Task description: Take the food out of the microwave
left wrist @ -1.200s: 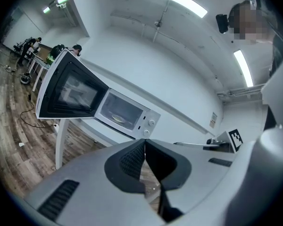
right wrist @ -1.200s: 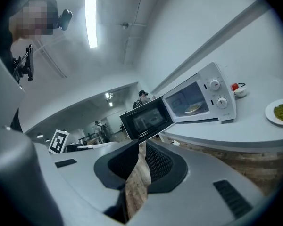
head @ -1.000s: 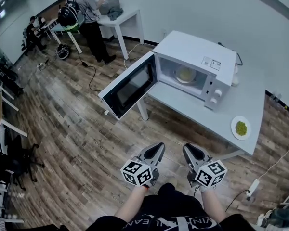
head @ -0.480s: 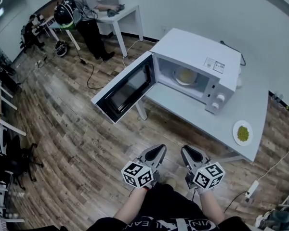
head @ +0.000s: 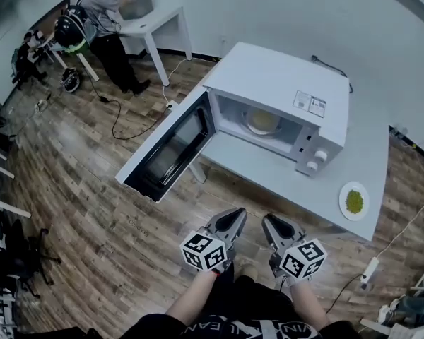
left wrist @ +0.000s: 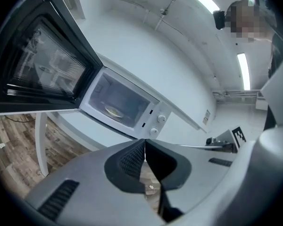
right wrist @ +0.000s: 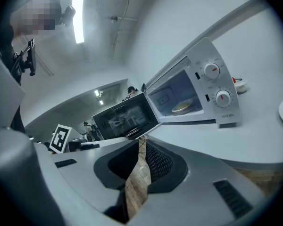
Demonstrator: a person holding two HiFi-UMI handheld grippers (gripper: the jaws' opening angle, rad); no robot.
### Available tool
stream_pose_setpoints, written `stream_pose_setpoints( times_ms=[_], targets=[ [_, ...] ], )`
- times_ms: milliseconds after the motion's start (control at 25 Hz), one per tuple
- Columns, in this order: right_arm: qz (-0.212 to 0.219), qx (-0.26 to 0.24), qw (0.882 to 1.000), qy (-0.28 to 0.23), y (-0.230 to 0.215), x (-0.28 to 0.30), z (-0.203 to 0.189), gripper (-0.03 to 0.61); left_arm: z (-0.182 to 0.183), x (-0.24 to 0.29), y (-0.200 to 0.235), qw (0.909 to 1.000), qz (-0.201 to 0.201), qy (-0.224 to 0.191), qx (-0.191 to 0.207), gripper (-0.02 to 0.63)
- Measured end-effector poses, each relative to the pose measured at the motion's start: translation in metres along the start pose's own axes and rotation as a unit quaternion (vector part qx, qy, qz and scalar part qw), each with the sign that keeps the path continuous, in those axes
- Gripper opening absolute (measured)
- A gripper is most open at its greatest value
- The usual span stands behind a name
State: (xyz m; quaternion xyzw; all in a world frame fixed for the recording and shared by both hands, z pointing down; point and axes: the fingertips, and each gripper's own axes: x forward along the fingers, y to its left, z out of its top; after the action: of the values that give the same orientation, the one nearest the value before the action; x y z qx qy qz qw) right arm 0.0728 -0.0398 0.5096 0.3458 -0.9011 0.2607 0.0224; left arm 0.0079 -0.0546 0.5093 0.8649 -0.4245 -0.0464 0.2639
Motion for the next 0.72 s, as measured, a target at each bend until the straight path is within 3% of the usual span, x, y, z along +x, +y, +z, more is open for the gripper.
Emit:
stream_pose_setpoints(
  times_ms=[720],
  targets=[
    [-0.045,-0.042,0.998,0.015,-0.05,0.112,0.054,0.061,0.063,0.081,0.083,0.9989,-0.041,0.023,0.001,0.009]
  ],
)
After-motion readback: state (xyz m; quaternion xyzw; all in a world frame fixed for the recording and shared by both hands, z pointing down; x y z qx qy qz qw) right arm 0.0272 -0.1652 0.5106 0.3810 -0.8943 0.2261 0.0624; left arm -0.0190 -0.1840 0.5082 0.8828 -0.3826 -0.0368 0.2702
